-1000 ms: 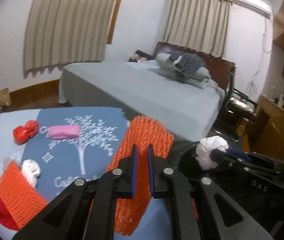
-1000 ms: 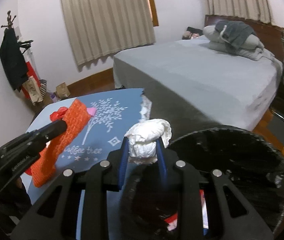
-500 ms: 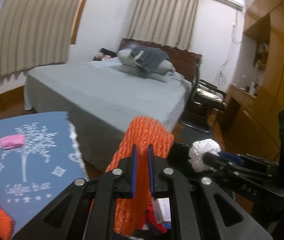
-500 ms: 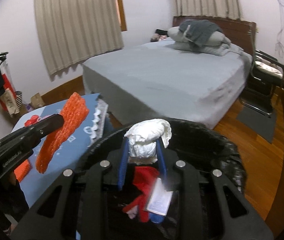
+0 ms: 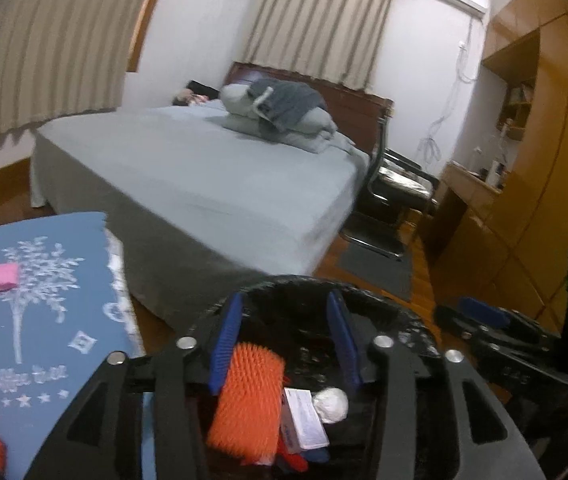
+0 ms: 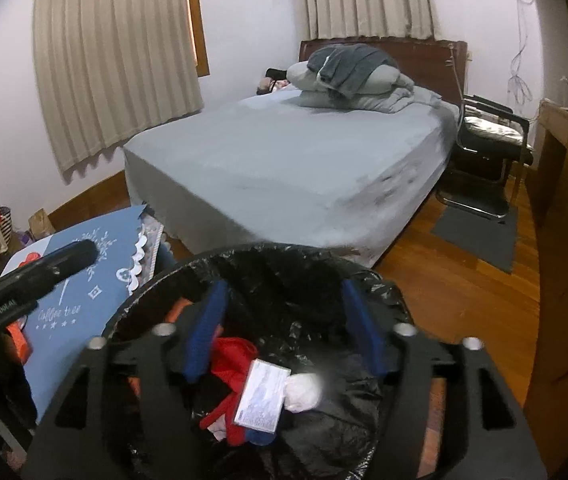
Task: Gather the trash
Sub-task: 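Move both tools back over the trash on the blanket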
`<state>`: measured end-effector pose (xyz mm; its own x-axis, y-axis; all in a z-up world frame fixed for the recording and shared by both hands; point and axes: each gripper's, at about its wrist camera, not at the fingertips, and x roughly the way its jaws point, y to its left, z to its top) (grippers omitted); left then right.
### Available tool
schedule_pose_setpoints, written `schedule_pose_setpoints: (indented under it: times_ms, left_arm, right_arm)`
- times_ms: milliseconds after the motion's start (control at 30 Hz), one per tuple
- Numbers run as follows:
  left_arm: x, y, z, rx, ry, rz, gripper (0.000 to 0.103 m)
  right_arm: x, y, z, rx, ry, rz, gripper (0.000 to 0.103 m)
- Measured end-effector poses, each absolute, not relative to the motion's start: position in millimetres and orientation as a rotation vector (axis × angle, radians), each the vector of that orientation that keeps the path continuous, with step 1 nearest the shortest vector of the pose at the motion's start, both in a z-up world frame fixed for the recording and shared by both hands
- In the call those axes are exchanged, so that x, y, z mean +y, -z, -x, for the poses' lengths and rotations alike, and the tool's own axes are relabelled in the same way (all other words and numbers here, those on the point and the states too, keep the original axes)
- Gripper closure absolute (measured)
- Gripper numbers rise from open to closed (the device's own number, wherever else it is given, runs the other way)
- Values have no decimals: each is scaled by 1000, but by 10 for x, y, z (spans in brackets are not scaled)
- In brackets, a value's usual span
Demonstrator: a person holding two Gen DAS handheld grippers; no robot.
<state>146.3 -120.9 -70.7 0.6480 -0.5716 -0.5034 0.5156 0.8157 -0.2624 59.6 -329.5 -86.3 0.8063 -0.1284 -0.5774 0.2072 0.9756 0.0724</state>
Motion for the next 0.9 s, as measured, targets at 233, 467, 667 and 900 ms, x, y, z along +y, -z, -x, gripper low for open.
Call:
schedule_pose_setpoints:
  times_ms: [233, 467, 667, 900]
  left_arm:
    - [-695, 658, -1390, 555, 444, 57, 23]
    - [-81, 738, -1325, 557, 279, 43, 21]
    - [457, 859, -1231, 581, 148, 45, 20]
    - [1059, 1040, -1127, 608, -17, 43, 20]
  right_arm:
    - [-3084, 809, -661, 582, 131, -124, 9]
    - [-2577, 809, -881, 593, 12, -118, 9]
    - [-1999, 844, -1131, 610, -100, -96, 9]
    - [-1389, 916, -1326, 624, -210, -50, 9]
